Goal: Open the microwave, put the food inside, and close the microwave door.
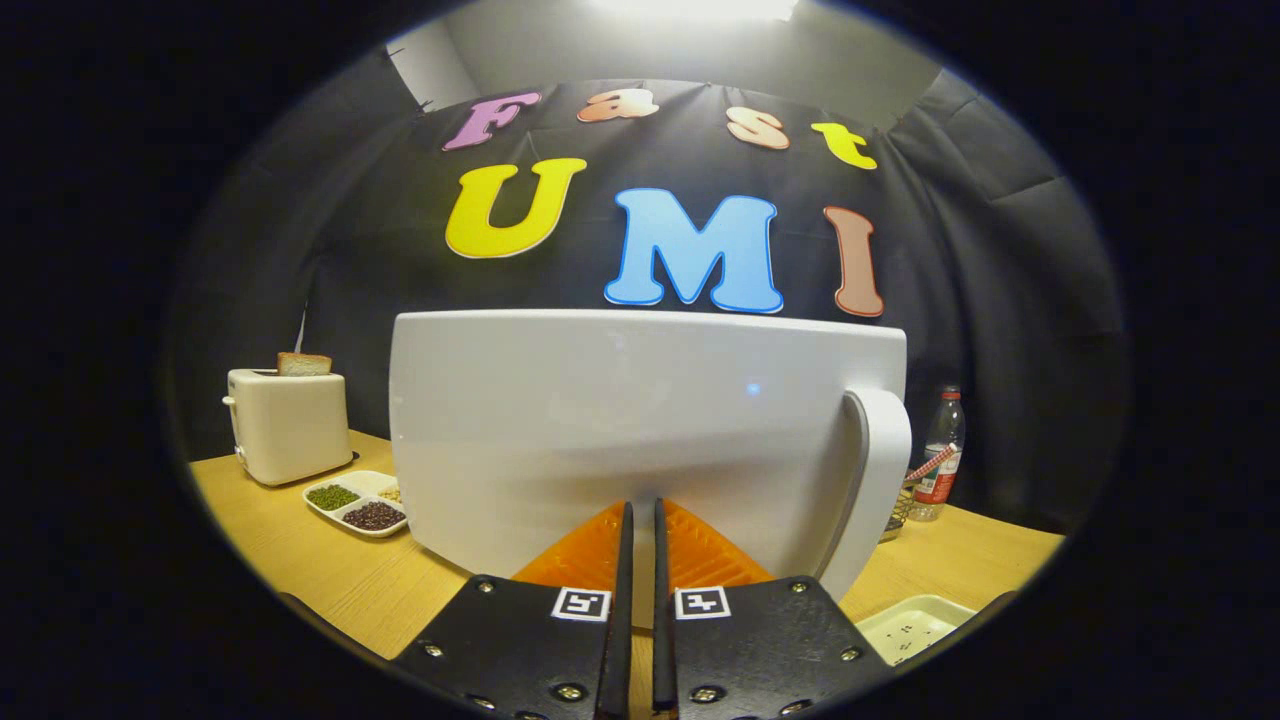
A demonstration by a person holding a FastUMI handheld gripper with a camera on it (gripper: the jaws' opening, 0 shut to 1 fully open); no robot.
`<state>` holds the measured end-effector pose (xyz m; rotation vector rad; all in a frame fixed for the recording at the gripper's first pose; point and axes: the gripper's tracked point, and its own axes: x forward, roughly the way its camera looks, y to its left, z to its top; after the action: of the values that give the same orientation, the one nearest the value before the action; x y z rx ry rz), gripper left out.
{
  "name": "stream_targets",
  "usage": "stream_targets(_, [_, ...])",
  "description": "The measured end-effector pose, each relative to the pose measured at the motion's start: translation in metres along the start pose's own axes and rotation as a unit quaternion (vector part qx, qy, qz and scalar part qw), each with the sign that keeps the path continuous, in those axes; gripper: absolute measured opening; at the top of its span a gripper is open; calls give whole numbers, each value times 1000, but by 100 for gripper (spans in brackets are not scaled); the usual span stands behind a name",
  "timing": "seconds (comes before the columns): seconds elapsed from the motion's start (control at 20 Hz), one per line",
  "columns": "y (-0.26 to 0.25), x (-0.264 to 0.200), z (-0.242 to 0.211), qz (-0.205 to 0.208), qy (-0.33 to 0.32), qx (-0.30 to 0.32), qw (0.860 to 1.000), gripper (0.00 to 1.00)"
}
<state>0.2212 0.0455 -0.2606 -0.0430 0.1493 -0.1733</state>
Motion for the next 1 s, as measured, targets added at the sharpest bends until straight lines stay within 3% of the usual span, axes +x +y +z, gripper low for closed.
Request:
stream_targets(0.4, [-13,52,-6,-5,20,-1,1000,9])
stream_targets(0.6, [-9,57,-5,-7,4,-30,1000,13])
stream_targets(1.0, [-10,57,-15,7,51,0,999,16])
